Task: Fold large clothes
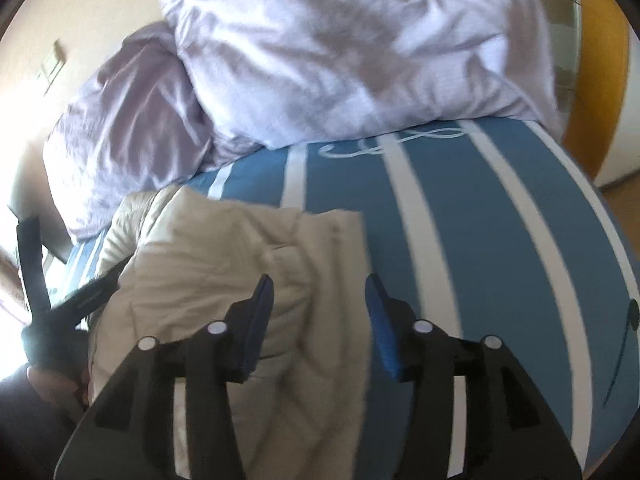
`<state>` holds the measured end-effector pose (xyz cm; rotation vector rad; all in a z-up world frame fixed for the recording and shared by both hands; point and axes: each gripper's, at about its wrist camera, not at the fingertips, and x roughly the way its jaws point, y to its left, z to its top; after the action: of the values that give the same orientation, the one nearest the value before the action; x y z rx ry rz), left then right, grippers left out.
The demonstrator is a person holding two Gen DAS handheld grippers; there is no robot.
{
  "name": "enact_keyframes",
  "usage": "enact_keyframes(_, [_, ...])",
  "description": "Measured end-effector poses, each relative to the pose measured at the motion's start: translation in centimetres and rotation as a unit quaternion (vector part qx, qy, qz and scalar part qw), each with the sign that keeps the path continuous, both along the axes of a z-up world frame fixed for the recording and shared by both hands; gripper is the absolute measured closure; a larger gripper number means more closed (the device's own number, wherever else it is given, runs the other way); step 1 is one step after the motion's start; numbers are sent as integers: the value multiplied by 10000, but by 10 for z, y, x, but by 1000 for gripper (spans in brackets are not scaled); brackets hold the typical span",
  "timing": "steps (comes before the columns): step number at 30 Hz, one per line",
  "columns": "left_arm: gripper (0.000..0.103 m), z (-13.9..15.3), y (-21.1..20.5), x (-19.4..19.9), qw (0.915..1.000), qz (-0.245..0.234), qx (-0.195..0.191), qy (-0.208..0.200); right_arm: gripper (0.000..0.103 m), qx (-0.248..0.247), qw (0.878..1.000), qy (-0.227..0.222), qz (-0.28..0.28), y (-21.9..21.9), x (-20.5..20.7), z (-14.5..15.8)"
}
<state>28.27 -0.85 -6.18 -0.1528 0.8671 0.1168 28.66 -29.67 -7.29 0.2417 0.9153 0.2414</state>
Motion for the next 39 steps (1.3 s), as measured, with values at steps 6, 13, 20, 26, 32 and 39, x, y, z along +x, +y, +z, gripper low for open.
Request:
enact_keyframes(6, [1, 1, 0, 0, 10000, 5, 0, 3, 20, 753, 9953, 577, -217, -32, 10, -6])
enact_keyframes(13, [1, 1, 0, -2, 10000, 28, 37, 3, 3, 1525, 9798, 1287, -100, -31, 20, -23])
enact_keyframes(20, [1, 2, -1, -3, 10000, 44, 50, 8, 2, 1707, 9672, 1878, -72, -22, 23, -49])
enact_keyframes(26, [1, 5, 1, -3, 10000, 35, -11, 64, 2, 1983, 9566, 2137, -40, -20, 25, -65])
enact_keyframes(32, [1, 12, 6, -7, 9998, 1, -114, 150, 2, 2464, 9378, 2443, -83, -19, 26, -77])
enact_keyframes(39, [1, 25, 20, -14, 9990, -322, -100, 297, 2, 2843, 9217, 2638, 85, -8, 27, -78])
